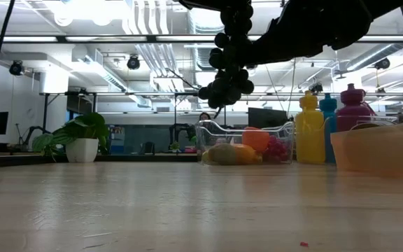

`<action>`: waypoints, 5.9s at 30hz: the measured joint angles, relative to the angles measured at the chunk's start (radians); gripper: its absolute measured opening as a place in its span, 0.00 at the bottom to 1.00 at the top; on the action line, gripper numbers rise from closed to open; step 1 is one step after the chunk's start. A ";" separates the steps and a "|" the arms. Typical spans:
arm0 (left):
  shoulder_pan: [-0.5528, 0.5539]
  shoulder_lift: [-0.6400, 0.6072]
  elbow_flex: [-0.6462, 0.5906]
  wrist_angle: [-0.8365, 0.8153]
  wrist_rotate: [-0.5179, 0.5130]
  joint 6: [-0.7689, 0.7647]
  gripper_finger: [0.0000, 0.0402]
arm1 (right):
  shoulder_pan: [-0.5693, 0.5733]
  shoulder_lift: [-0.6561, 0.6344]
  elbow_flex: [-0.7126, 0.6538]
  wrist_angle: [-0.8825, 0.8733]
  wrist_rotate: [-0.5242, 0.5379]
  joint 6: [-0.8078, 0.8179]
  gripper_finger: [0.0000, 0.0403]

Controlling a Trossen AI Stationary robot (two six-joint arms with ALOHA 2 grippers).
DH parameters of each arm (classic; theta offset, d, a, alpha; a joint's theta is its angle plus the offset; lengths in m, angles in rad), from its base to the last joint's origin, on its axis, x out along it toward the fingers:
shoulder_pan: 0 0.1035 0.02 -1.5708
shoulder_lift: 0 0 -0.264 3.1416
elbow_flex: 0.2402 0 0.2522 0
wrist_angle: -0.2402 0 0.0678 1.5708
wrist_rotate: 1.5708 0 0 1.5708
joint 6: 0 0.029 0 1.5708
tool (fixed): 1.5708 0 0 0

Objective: Pick & Place Food Item
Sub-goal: Put the black grapes into the left transparent bin

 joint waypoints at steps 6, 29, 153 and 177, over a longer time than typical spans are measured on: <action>0.000 0.000 0.000 0.000 0.000 0.000 0.01 | 0.000 0.000 0.000 0.027 -0.004 0.000 0.55; 0.000 0.000 0.000 -0.001 0.000 0.002 0.01 | 0.000 0.000 0.000 0.032 -0.007 0.004 0.22; -0.008 -0.348 -0.004 -0.525 0.020 -0.287 0.39 | -0.877 0.193 0.392 -0.383 -0.341 -0.107 0.03; -0.008 -0.348 -0.004 -0.525 0.020 -0.290 0.39 | -0.877 0.193 0.391 -0.382 -0.338 -0.083 0.36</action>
